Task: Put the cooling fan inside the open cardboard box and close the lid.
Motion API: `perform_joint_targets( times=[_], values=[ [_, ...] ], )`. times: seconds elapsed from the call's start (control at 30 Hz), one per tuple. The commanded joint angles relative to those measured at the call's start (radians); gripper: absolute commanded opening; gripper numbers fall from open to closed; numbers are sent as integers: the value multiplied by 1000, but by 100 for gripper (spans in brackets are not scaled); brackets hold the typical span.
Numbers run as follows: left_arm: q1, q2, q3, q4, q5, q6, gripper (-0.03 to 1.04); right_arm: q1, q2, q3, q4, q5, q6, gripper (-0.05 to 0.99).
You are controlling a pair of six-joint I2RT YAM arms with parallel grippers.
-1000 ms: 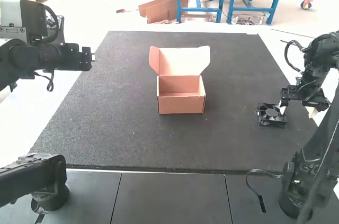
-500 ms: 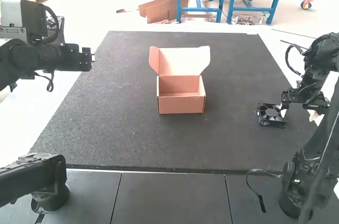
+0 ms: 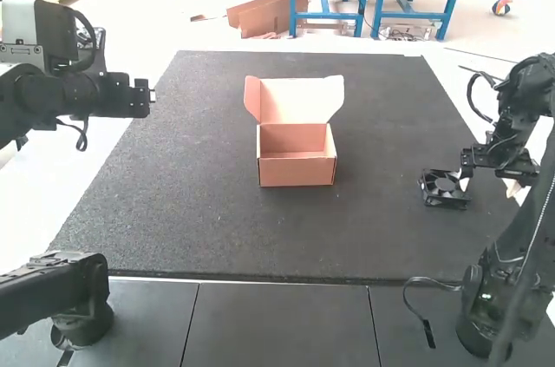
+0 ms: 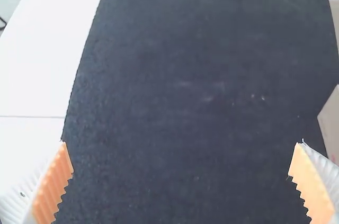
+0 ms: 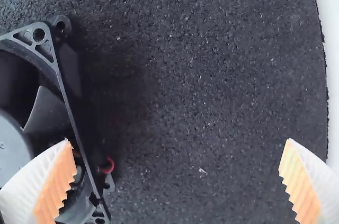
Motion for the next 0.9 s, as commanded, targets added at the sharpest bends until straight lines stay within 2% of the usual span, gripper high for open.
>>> perform_joint_targets(
  times=[0.0, 0.27, 0.73, 0.8, 0.87],
  values=[
    [-1, -9, 7, 3, -6, 5, 97, -8, 15, 37, 0, -17, 3, 89],
    [-1, -10, 7, 1, -9, 5, 97, -8, 22, 34, -4, -22, -2, 89],
    [-1, -27, 7, -14, -10, 4, 97, -10, 28, -74, 6, -18, -3, 88],
    [-1, -30, 7, -22, -10, 4, 97, -10, 28, -77, 6, -15, -3, 84],
    [-1, -35, 7, -25, -12, 4, 97, -14, 28, -81, 6, -20, 1, 72]
  ],
)
